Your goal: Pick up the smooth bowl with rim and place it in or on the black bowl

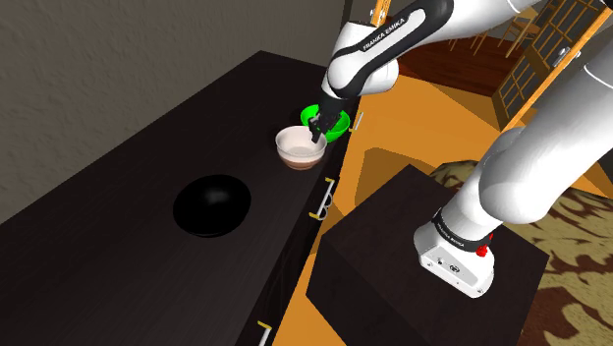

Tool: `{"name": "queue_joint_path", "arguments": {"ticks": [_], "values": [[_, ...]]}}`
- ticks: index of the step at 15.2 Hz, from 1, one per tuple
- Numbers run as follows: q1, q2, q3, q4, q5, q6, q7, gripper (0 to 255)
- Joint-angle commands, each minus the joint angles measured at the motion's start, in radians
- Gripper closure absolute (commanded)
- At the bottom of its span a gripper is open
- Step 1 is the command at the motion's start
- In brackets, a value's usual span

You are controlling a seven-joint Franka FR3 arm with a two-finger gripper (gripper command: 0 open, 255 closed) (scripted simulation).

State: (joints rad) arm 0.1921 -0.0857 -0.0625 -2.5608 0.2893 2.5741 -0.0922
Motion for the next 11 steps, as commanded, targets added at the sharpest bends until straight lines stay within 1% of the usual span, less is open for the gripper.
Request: {"name": "queue_joint_path", "arguments": {"ticks": [1, 11], "values": [[-0.004, -0.022, -0.001, 0.007, -0.015, -0.028, 0.011, 255], [-0.019, -0.125, 0.002, 0.053, -0.069, -0.174, 0.066, 255]]}}
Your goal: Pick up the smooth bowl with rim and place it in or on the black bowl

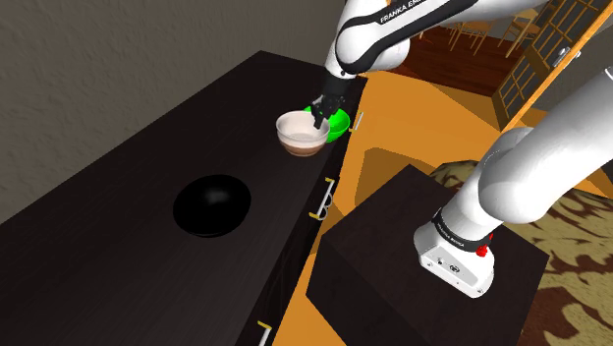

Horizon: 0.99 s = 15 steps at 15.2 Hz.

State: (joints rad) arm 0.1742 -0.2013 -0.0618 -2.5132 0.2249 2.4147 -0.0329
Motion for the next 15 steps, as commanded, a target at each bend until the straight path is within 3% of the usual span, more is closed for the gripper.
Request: {"name": "queue_joint_path", "arguments": {"ticks": [1, 5, 15], "values": [[-0.002, -0.018, 0.002, 0.012, -0.008, -0.029, 0.011, 255], [-0.005, -0.044, 0.003, 0.032, -0.02, -0.074, 0.024, 255], [0.1, 0.036, 0.173, 0.119, -0.019, -0.042, 0.295, 255]]}}
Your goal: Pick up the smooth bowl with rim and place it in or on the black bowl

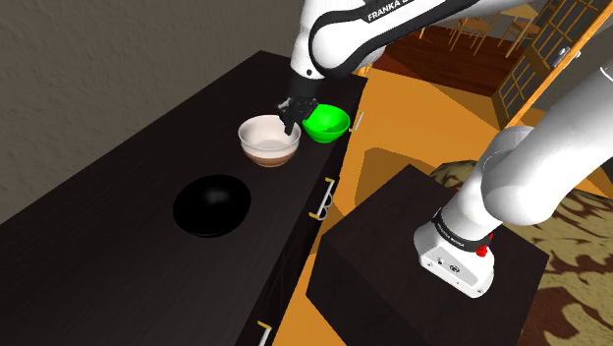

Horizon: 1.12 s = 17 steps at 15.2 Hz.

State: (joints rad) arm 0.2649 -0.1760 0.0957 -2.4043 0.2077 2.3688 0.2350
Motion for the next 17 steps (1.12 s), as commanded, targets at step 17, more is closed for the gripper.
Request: {"name": "queue_joint_path", "arguments": {"ticks": [17], "values": [[0.143, 0.281, 0.18, 0.279, -0.139, 0.04, 0.413, 255]]}}
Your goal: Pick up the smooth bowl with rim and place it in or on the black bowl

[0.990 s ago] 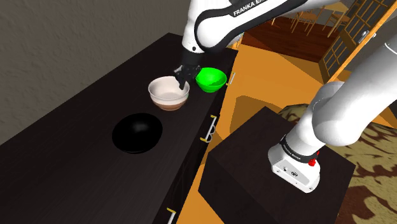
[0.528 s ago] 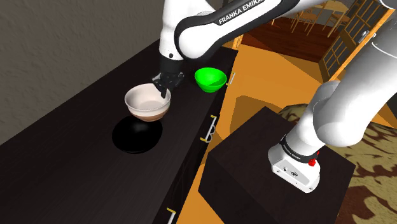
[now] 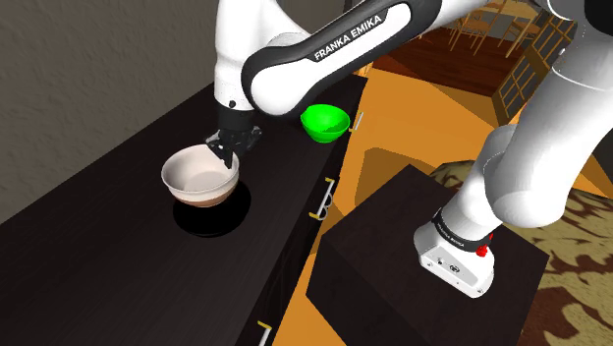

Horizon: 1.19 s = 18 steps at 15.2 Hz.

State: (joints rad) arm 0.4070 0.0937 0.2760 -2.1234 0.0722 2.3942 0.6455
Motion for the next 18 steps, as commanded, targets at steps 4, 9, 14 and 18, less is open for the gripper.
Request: {"name": "queue_joint_path", "arguments": {"ticks": [4, 9, 14, 18], "values": [[0.003, 0.042, -0.002, -0.023, -0.012, 0.065, 0.005, 255], [0.007, 0.084, -0.004, -0.044, -0.025, 0.127, 0.01, 255], [0.009, 0.107, -0.007, -0.053, -0.032, 0.158, 0.014, 255], [0.009, 0.107, -0.007, -0.053, -0.032, 0.158, 0.014, 255]]}}
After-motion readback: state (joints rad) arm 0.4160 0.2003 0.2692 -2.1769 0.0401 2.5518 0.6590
